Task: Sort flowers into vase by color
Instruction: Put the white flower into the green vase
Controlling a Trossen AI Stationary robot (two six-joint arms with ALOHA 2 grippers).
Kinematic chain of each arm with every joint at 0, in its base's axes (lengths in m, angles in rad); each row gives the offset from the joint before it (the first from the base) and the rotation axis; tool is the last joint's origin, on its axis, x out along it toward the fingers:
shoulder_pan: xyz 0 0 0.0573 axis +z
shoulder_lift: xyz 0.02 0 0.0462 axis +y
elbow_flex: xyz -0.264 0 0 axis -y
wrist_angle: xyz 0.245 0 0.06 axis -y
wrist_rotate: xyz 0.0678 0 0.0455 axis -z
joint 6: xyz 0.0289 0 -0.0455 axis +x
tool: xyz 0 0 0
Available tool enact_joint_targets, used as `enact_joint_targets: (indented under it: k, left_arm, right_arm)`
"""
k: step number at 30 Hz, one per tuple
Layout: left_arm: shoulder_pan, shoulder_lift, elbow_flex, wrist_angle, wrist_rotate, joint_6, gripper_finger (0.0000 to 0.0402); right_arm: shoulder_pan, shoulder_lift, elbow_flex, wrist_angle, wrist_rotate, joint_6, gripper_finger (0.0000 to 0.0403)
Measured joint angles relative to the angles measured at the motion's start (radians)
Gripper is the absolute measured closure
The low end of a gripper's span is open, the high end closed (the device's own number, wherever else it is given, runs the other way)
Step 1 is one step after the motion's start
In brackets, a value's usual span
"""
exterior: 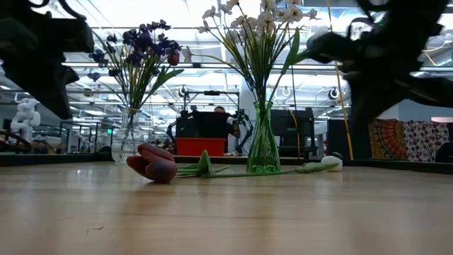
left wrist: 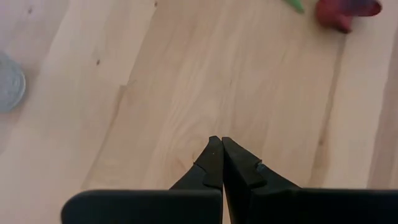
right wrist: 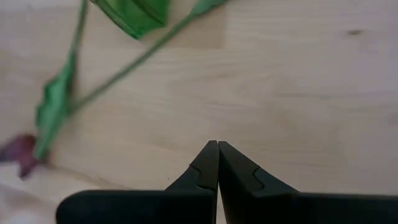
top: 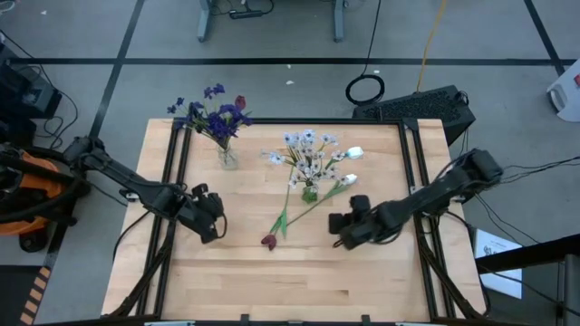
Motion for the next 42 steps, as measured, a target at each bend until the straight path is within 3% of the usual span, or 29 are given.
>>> enact_joint_targets:
  k: [11,22,29,35,42]
  left_arm:
    - [0.000,-0.169,-0.068,0.015,0.026,0.116,0.0401]
    - [0.000,-0.181,-0.068,0.012,0.027,0.159,0.0401]
    - [0.000,-0.181,-0.068,0.002,0.026,0.159,0.0401]
    - [0.000,-0.181,-0.068,-0.014,0.026,0.182,0.0401]
    - [0.000,-0.181,-0.068,-0.013,0.019,0.183,0.0401]
  right_arm:
    - [-0.032,0.388,0.366,-0.001,0.218,0.115,0.0403]
    - [-0.097,0.627,0.609,0.028,0.292,-0.051,0.0403]
    - [-0.130,0.700,0.651,0.060,0.238,-0.097,0.0403]
    - [-0.134,0.708,0.654,0.051,0.119,-0.168,0.0403]
    - [-0.092,0.663,0.654,-0.138,-0.026,-0.229,0.0403]
